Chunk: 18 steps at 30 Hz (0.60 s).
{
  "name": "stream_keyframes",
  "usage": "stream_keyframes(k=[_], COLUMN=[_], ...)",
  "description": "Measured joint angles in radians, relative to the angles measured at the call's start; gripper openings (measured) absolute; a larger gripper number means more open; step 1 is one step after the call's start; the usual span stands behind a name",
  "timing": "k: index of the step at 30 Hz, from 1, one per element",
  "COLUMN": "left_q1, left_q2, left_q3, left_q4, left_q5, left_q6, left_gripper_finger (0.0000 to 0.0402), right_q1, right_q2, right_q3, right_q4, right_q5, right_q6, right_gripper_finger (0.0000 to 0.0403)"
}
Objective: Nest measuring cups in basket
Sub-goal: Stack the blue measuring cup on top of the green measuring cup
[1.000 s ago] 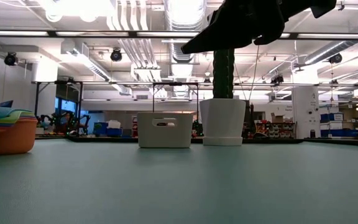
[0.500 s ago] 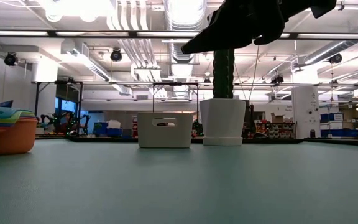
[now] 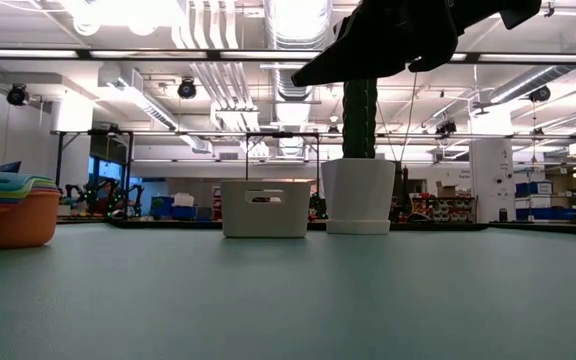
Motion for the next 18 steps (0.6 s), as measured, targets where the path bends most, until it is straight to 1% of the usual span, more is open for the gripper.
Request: stream_keyframes(k=[7,12,14,18], left_q1=[0.0,0.0,-0.002,0.0], left_q2=[0.0,0.0,0.0,0.0], left_q3=[0.004,0.064,0.076,0.055], left_q4=[-0.009,-0.043,-0.042,-0.043], left_q5=[-0.001,0.057,0.057,0.054], left_q6=[0.0,-0.001,0.0,-0.001], left_gripper_finger=[0.0,0.0,0.0,0.0], right_q1=[0.0,0.0,0.0,0.0], right_q2=[0.0,0.0,0.0,0.0], right_q3=[0.0,0.0,0.0,0.0], right_q4=[0.0,0.0,0.0,0.0], right_q5=[0.0,0.0,0.0,0.0], right_q6=[0.0,0.0,0.0,0.0], right_gripper_finger=[0.0068,0.0068,0.0068,0.0068])
